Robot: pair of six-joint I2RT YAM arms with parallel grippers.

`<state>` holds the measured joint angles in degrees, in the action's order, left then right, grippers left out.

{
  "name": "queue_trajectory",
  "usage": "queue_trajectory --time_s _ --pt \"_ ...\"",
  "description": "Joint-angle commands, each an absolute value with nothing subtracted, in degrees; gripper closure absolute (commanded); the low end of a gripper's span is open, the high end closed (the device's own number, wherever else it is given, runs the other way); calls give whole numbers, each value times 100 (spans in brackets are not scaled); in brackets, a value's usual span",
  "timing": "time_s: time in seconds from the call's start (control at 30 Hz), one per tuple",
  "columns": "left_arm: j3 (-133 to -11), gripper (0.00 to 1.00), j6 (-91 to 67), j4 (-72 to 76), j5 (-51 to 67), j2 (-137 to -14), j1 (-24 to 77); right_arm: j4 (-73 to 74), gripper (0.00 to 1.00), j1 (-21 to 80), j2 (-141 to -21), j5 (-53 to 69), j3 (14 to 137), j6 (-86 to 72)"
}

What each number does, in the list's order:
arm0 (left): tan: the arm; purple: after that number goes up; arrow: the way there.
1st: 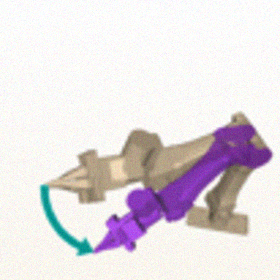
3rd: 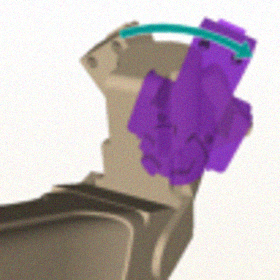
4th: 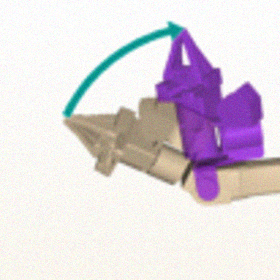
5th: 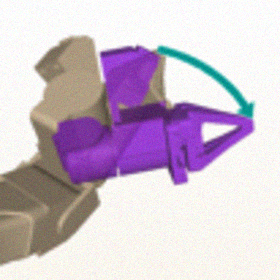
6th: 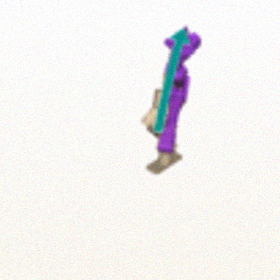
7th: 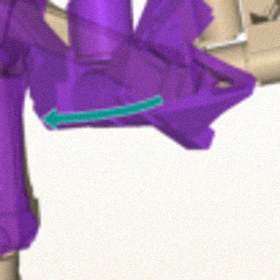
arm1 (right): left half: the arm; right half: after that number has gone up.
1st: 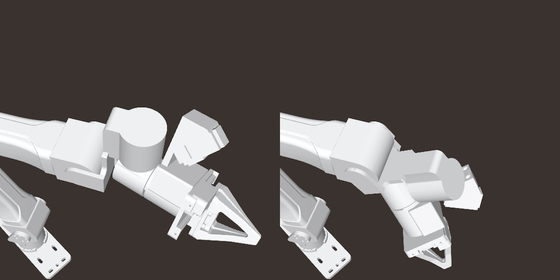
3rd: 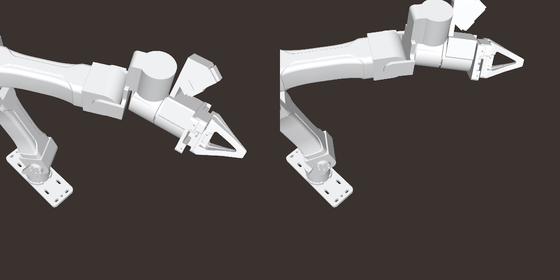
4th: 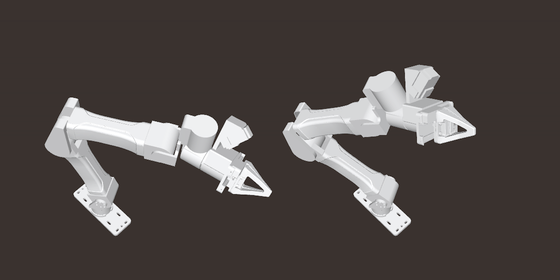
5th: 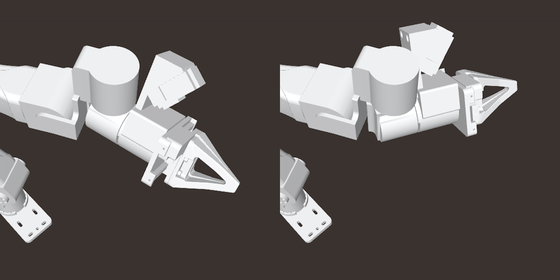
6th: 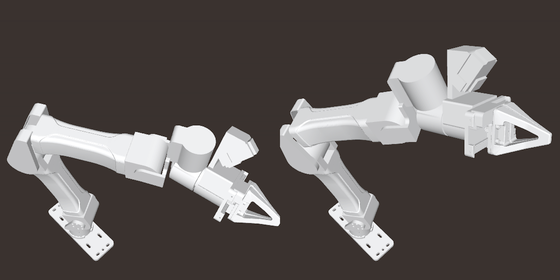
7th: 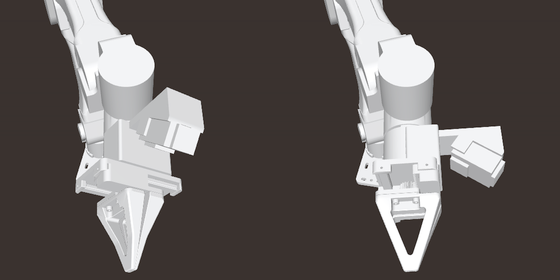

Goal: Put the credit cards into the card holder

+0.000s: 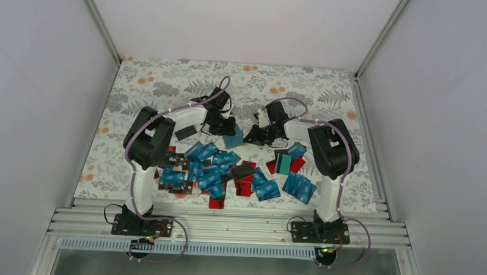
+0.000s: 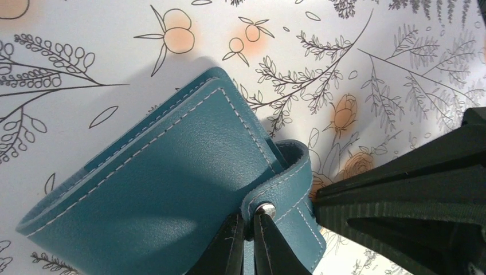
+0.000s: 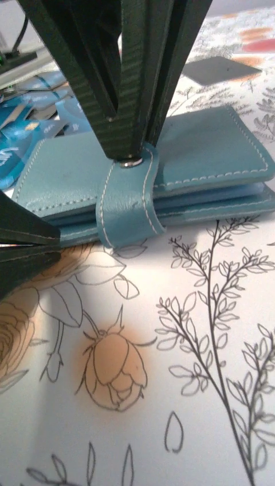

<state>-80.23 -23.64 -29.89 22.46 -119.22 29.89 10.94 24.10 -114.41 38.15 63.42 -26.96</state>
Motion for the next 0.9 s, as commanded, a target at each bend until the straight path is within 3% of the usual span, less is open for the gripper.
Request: queue_trajectory --time_s 0.0,0.4,0.87 --pt "-7468 93 -2509 -4259 760 -12751 3088 1806 96 2443 -11450 2658 6308 -2547" --pt "-7387 98 -2308 -3586 785 -12116 3106 1542 93 2452 -10684 3439 6587 -2438" --pt "-6562 98 -2156 -2529 1054 -11654 3148 1989 45 2457 -12136 3327 8385 -1814"
